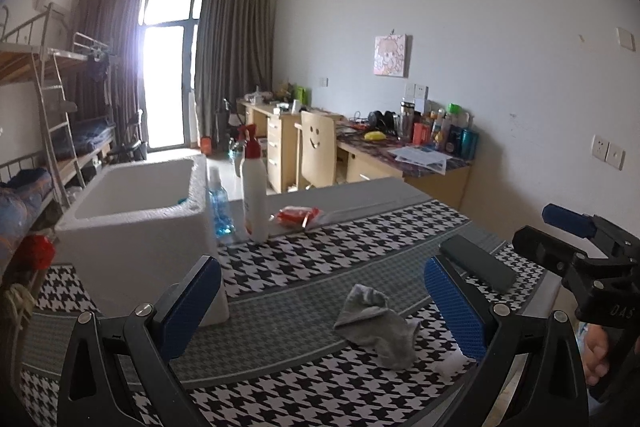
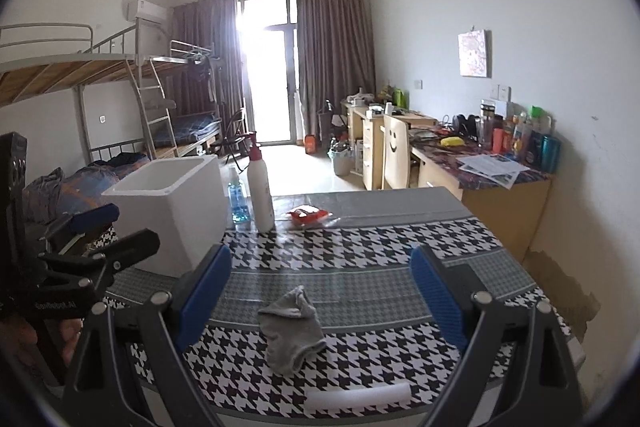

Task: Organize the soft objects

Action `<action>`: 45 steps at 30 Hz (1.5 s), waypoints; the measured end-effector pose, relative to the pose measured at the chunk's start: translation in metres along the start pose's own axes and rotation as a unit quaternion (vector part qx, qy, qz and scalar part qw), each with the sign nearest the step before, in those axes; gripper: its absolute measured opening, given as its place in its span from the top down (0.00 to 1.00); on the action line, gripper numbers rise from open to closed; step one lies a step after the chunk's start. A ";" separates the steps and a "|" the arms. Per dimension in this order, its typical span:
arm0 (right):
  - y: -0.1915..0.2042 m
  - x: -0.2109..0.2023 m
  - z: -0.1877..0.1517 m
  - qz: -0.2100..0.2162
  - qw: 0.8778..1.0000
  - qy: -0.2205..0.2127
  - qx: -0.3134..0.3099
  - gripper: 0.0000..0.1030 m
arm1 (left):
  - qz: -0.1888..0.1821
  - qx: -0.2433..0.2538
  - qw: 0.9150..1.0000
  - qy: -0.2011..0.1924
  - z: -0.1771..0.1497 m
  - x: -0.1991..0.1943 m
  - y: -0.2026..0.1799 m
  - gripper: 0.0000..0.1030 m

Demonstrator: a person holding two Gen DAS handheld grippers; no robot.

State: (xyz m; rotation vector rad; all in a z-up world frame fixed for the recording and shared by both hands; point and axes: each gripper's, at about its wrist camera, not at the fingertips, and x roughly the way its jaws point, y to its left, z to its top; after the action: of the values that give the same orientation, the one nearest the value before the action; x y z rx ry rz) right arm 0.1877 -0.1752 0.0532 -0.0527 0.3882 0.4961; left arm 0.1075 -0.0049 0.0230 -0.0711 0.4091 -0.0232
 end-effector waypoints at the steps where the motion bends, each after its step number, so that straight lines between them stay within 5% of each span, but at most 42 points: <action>1: -0.002 0.000 -0.002 -0.002 1.000 0.001 0.000 0.09 | -0.001 0.001 1.000 0.001 0.000 0.000 0.001 0.01; 45: -0.051 0.016 -0.078 -0.029 0.995 0.086 0.039 0.09 | -0.033 0.018 0.995 0.097 -0.037 0.069 -0.046 0.01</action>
State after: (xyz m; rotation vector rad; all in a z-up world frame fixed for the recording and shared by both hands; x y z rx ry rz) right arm 0.1968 -0.2238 -0.0271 -0.0314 0.5726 0.4197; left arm 0.1558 -0.0553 -0.0353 -0.0470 0.5995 -0.1028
